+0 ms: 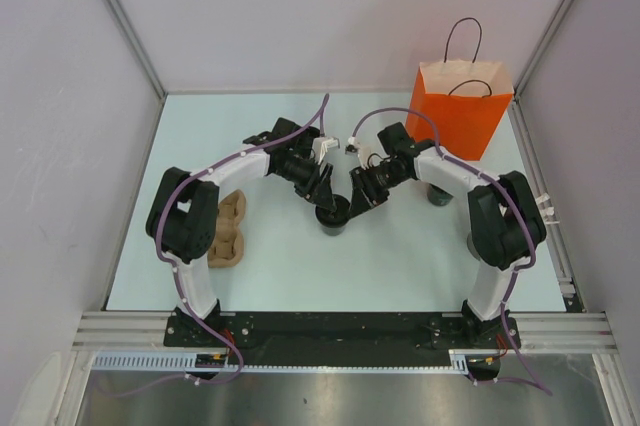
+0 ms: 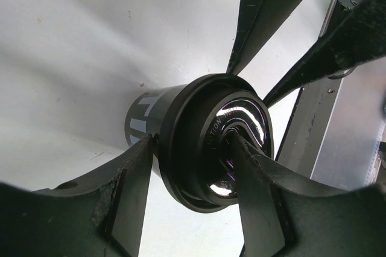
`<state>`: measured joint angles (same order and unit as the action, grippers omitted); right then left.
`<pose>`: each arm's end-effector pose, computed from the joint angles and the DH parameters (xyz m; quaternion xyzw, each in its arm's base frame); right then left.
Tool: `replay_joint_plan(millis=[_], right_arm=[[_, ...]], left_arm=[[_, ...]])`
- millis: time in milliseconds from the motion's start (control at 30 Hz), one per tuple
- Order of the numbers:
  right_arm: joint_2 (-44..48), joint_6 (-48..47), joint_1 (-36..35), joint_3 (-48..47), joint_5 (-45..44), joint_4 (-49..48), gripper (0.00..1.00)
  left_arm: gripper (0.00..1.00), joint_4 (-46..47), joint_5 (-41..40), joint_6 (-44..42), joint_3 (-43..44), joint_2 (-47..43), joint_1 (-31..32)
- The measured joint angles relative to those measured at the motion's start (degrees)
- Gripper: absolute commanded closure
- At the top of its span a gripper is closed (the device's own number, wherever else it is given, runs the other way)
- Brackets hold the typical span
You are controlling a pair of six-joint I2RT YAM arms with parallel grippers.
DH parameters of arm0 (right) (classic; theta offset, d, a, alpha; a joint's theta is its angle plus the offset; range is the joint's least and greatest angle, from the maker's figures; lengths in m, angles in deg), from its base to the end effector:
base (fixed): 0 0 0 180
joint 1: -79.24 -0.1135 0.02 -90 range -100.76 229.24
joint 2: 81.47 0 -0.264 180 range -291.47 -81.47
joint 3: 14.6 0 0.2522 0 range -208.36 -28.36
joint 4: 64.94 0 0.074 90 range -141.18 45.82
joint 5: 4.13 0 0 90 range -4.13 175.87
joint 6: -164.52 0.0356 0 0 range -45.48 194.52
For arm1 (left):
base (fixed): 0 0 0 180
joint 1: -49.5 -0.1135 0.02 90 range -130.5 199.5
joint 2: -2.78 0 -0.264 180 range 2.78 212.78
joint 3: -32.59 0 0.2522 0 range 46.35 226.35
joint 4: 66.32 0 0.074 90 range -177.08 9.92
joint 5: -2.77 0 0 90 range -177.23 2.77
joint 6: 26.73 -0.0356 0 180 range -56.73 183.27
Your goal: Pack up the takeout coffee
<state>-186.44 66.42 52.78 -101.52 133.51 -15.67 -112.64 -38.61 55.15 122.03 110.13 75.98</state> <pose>0.3157 0.1865 0.2000 -0.3423 0.8329 0.4196 0.1144 0.3292 -0.1938 0.2001 0.3518 0.8209 -0.4286 0.1366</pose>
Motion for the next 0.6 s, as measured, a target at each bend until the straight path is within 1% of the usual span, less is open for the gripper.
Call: replay_joint_plan(millis=[233, 400, 600], right_arm=[[0.4, -3.3, -0.7, -2.8, -3.7, 2.6, 0.58], [0.4, -5.6, -0.5, -5.4, -8.5, 1.5, 0.57], [0.4, -6.6, -1.1, -6.2, -11.2, 0.8, 0.56]], left_arm=[[0.41, -0.4, -0.3, 0.0, 0.3, 0.0, -0.1], [0.37, -1.2, -0.3, 0.0, 0.9, 0.0, 0.0], [0.32, -2.7, 0.4, -0.6, 2.0, 0.0, 0.3]])
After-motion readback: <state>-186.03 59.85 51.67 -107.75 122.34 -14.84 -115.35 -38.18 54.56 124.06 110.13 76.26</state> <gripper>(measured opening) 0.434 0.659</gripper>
